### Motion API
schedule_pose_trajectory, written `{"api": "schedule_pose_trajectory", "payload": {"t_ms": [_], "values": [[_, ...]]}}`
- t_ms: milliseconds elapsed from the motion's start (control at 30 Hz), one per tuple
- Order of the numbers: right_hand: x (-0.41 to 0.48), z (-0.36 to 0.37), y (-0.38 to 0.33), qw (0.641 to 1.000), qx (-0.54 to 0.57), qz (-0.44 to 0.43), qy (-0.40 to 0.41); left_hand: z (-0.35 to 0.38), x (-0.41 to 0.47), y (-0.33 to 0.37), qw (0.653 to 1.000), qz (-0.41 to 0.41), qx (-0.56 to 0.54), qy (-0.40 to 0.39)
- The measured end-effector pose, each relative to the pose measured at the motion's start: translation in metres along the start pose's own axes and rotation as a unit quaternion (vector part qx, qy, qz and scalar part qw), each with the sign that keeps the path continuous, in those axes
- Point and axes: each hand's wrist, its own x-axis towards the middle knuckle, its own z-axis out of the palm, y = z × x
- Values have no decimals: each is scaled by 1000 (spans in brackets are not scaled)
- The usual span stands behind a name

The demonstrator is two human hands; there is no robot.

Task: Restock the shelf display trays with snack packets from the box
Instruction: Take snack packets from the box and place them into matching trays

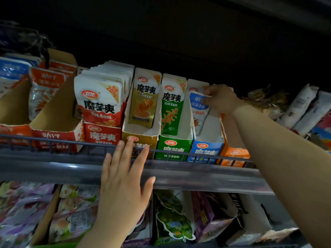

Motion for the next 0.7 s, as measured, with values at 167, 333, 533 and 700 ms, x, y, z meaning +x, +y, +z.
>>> {"api": "schedule_pose_trajectory", "payload": {"t_ms": [167,333,533,700], "values": [[-14,-28,-15,989,128,-20,75,0,-1,1,1000,6,10,17],[-34,-56,-67,973,145,-46,174,-13,-3,-11,999,-14,-3,49],[-52,-66,-147,958,153,-147,191,-53,-3,-68,989,-104,-26,98],[-56,-38,-219,956,193,-200,91,-80,-11,-130,972,-216,-39,83]]}}
